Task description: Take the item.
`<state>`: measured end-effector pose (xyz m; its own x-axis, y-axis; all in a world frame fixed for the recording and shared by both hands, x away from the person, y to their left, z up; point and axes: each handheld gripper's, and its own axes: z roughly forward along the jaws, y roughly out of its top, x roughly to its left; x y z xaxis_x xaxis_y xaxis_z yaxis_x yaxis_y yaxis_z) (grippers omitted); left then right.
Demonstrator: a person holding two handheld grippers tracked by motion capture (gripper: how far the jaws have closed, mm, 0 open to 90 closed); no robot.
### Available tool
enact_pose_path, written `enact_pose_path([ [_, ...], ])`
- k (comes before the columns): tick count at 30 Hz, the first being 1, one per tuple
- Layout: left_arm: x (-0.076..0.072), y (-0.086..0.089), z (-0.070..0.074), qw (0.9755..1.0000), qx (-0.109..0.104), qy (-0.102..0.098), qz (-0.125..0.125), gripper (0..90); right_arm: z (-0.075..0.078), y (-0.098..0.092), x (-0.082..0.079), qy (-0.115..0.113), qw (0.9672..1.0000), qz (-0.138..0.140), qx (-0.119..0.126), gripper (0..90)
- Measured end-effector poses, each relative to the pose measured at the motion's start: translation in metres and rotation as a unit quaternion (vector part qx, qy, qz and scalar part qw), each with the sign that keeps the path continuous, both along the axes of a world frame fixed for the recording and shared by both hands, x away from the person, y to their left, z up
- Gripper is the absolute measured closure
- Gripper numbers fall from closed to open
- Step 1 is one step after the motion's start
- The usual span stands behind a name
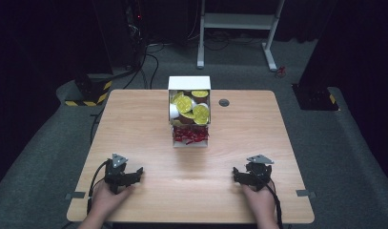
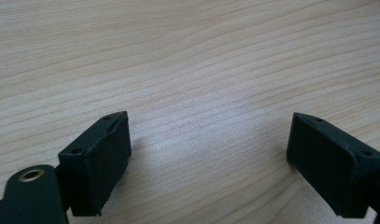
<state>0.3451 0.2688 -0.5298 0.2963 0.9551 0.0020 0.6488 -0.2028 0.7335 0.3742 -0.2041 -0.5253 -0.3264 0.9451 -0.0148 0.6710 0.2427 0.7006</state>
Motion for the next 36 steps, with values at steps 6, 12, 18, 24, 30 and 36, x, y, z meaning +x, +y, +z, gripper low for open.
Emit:
enact_pose_path([
  [6, -0.0001, 0.0002, 0.0001, 1.0000, -0.001, 0.001, 0.000, 14.2, 0.0000, -0.0001, 0.0000, 0.000, 1.0000, 0.000, 0.000, 9.3],
  [12, -0.0001, 0.0008, 0.0000, 1.0000, -0.002, 0.001, -0.004, 14.1, 0.0001, 0.0003, -0.0003, 0.002, 1.0000, -0.002, 0.002, 9.4],
  [18, -0.0002, 0.0013, 0.0002, 1.0000, -0.001, 0.001, -0.006, 14.1, 0.0001, -0.0010, -0.0009, -0.001, 1.0000, 0.003, -0.001, 9.7],
  [24, -0.0002, 0.0013, 0.0002, 1.0000, -0.001, 0.002, -0.007, 14.1, -0.0001, -0.0012, -0.0010, -0.002, 1.0000, 0.005, 0.000, 9.7],
  [30, -0.0001, 0.0011, 0.0001, 1.0000, -0.002, 0.001, -0.006, 14.1, 0.0003, -0.0006, -0.0023, -0.001, 0.9997, 0.023, 0.001, 10.8],
  [36, 0.0000, 0.0013, 0.0002, 1.0000, 0.000, 0.001, -0.006, 14.1, 0.0008, 0.0013, -0.0047, -0.004, 0.9992, 0.041, 0.000, 14.2],
])
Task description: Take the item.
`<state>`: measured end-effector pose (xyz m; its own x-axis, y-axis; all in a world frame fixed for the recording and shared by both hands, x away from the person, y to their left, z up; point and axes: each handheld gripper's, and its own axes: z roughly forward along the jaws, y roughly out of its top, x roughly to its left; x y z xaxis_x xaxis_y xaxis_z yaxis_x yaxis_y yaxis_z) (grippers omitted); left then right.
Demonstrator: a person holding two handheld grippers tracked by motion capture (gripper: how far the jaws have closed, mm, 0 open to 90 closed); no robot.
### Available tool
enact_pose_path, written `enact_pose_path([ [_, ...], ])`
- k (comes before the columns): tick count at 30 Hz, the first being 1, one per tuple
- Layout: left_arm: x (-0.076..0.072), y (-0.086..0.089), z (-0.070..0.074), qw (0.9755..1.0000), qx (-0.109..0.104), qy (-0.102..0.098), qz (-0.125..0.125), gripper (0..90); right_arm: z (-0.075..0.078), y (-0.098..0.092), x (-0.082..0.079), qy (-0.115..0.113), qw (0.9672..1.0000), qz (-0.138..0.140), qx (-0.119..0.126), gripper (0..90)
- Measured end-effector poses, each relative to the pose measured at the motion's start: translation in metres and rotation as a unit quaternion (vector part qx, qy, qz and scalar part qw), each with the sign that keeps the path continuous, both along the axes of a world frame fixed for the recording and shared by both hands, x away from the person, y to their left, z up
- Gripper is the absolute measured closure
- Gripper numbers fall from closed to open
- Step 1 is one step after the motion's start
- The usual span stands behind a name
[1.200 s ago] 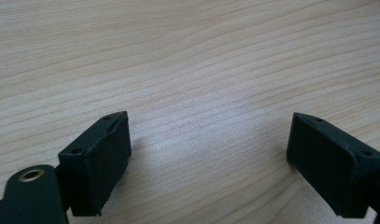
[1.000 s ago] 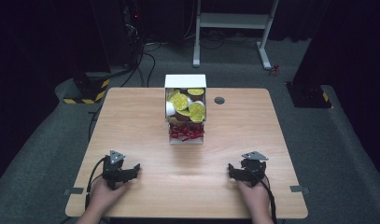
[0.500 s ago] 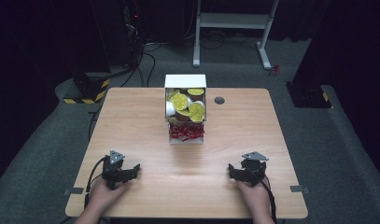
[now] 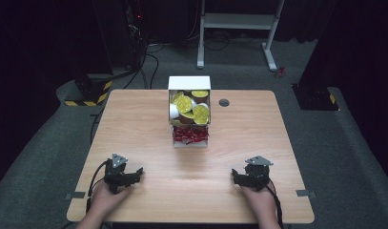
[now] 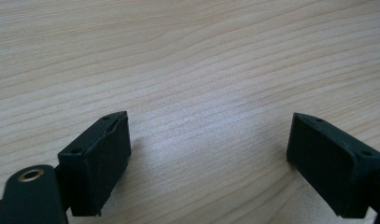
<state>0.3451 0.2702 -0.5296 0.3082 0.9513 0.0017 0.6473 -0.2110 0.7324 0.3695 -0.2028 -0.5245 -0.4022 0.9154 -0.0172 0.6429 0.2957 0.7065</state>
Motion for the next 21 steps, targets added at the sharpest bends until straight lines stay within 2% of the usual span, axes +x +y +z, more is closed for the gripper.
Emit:
enact_pose_path([
  [4, 0.000, 0.000, 0.000, 1.0000, -0.002, 0.000, 0.001, 14.1, 0.001, 0.000, -0.001, 0.000, 1.0000, 0.002, 0.006, 15.1],
  [10, 0.000, 0.000, 0.000, 1.0000, -0.002, 0.000, 0.001, 14.1, 0.005, 0.005, -0.005, -0.016, 0.9997, 0.012, 0.014, 16.7],
  [21, 0.000, 0.000, 0.000, 1.0000, -0.001, 0.000, 0.000, 14.1, 0.010, 0.013, -0.009, -0.026, 0.9990, 0.021, 0.030, 18.7],
])
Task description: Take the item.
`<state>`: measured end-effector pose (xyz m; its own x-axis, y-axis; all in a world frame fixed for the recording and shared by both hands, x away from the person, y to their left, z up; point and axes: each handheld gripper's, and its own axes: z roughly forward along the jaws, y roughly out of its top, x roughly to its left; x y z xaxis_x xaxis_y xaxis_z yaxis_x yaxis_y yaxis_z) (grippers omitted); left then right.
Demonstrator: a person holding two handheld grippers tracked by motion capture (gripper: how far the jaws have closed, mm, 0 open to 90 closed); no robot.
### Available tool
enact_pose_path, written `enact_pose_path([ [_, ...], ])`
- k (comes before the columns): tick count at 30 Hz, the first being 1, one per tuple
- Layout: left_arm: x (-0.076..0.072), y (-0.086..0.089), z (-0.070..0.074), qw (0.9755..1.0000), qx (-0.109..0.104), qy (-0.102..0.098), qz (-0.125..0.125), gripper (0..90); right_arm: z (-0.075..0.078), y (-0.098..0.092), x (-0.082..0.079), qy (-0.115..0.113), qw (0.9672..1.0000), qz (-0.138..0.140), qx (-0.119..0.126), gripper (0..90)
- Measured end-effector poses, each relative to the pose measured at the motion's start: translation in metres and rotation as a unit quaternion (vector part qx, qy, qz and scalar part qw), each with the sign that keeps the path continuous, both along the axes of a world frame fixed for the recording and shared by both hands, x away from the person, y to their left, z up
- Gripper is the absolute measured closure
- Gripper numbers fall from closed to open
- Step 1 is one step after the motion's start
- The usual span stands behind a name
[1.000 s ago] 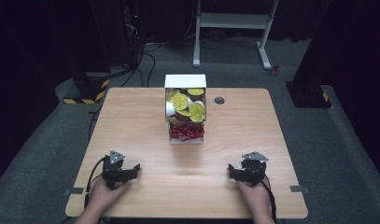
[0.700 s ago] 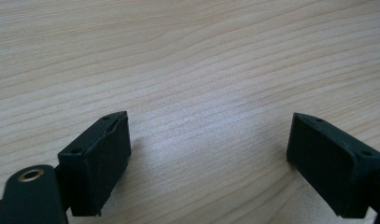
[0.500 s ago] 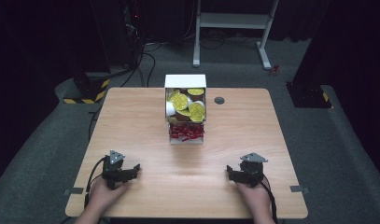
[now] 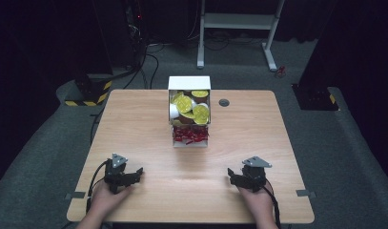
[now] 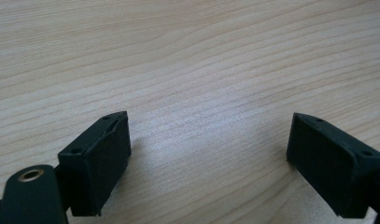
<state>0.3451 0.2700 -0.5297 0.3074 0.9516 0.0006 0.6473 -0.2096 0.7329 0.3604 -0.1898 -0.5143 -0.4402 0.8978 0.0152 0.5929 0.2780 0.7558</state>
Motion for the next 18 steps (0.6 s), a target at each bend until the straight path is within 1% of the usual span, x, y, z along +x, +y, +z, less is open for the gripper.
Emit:
enact_pose_path([
  [4, 0.0000, 0.0001, 0.0000, 1.0000, 0.001, 0.000, 0.000, 14.1, 0.0005, 0.0028, -0.0009, -0.002, 1.0000, 0.002, 0.001, 19.5],
  [5, 0.0000, 0.0001, 0.0001, 1.0000, 0.000, 0.000, 0.000, 14.1, 0.0002, 0.0030, -0.0006, -0.006, 1.0000, 0.005, -0.001, 19.6],
  [11, 0.0000, 0.0000, 0.0000, 1.0000, 0.000, 0.000, 0.000, 14.1, 0.0008, 0.0058, -0.0006, -0.007, 0.9999, 0.008, 0.002, 20.6],
  [14, -0.0001, 0.0000, 0.0001, 1.0000, 0.000, 0.001, 0.000, 14.1, 0.0020, 0.0074, -0.0015, -0.010, 0.9999, 0.011, 0.008, 23.7],
  [18, 0.0000, 0.0001, 0.0000, 1.0000, 0.001, 0.000, 0.000, 14.1, 0.0033, 0.0101, -0.0022, -0.016, 0.9997, 0.017, 0.010, 25.6],
])
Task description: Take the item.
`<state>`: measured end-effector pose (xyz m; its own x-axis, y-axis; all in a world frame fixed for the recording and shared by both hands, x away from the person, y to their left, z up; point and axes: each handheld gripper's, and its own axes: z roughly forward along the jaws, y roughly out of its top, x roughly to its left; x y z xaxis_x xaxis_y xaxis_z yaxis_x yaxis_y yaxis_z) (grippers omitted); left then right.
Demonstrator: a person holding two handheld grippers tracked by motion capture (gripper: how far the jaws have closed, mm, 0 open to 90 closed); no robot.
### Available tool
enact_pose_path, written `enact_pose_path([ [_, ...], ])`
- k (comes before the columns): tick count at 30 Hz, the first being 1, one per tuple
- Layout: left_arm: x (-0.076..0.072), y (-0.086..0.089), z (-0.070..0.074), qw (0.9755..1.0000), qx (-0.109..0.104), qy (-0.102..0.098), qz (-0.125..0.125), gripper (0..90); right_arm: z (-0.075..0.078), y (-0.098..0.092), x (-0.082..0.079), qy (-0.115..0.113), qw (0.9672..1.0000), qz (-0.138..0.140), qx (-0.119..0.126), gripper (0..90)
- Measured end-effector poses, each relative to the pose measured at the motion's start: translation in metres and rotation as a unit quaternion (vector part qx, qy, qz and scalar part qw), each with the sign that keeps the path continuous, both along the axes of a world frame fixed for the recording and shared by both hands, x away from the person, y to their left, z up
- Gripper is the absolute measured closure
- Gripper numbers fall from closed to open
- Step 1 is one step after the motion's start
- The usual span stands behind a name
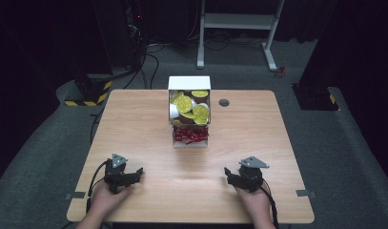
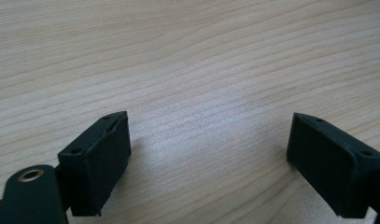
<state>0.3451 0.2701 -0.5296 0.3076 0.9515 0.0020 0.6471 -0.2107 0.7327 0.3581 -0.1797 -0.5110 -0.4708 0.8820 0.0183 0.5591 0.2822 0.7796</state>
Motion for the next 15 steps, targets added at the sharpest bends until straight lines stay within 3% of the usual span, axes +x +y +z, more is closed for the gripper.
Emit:
enact_pose_path([
  [5, 0.000, 0.000, 0.000, 1.0000, 0.002, 0.001, -0.002, 14.0, 0.003, 0.006, 0.001, -0.004, 0.9998, 0.003, 0.019, 31.1],
  [15, 0.000, 0.000, 0.000, 1.0000, -0.001, 0.002, 0.000, 14.0, 0.013, 0.010, 0.007, -0.002, 0.9997, 0.008, 0.024, 33.0],
])
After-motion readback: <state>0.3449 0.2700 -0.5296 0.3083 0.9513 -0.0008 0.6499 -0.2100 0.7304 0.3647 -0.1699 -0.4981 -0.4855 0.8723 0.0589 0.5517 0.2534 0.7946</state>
